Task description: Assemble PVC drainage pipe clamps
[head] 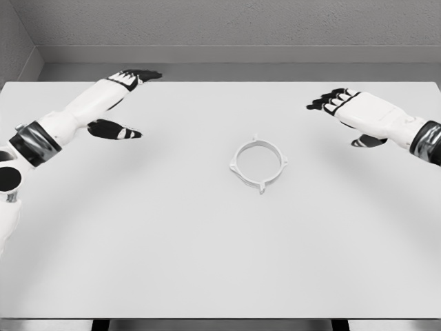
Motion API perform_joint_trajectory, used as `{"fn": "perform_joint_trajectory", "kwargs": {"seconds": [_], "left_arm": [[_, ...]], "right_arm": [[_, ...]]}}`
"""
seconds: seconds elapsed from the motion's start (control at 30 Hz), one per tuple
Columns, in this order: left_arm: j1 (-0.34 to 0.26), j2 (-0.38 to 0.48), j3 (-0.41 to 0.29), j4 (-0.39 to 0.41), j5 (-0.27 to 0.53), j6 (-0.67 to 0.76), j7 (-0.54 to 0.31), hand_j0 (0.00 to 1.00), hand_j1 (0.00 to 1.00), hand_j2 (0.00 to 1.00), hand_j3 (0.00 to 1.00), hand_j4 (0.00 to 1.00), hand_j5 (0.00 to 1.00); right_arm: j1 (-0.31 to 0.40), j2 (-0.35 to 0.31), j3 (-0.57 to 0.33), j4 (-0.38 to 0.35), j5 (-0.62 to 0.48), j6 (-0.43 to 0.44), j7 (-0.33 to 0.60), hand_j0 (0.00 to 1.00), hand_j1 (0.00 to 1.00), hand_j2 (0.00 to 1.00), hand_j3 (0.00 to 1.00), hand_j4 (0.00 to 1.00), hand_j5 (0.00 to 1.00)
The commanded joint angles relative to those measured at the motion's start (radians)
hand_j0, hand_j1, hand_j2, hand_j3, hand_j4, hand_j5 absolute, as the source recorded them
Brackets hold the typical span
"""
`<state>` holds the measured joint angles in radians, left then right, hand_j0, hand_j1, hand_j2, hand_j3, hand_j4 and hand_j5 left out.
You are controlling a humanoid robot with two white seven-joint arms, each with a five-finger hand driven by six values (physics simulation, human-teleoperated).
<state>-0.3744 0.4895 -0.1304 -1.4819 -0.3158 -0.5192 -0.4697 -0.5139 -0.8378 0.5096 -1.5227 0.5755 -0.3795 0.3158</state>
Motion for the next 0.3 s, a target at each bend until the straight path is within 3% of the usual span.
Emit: {"fn": "perform_joint_trajectory", "kwargs": {"seconds": [0.0, 0.07, 0.13, 0.27], "left_arm": [[0.003, 0.167, 0.015, 0.017, 0.138, -0.092, 0.000, 1.00, 1.00, 1.00, 1.00, 1.00, 1.00], [0.011, 0.192, 0.038, 0.098, 0.132, -0.092, 0.000, 1.00, 1.00, 1.00, 1.00, 1.00, 1.00], [0.018, 0.193, 0.103, 0.181, 0.124, -0.092, 0.000, 1.00, 1.00, 1.00, 1.00, 1.00, 1.00], [0.052, 0.207, 0.127, 0.221, 0.115, -0.092, 0.002, 1.00, 1.00, 1.00, 1.00, 1.00, 1.00]], "right_arm": [[0.002, -0.049, 0.000, -0.027, -0.003, 0.001, 0.003, 1.00, 1.00, 1.00, 1.00, 1.00, 1.00], [0.012, -0.106, -0.002, -0.086, -0.003, 0.001, 0.003, 1.00, 1.00, 1.00, 1.00, 1.00, 1.00], [0.020, -0.106, -0.002, -0.093, -0.003, 0.001, 0.006, 1.00, 1.00, 1.00, 1.00, 1.00, 1.00], [0.021, -0.103, 0.000, -0.108, -0.003, 0.001, 0.006, 1.00, 1.00, 1.00, 1.00, 1.00, 1.00]]}}
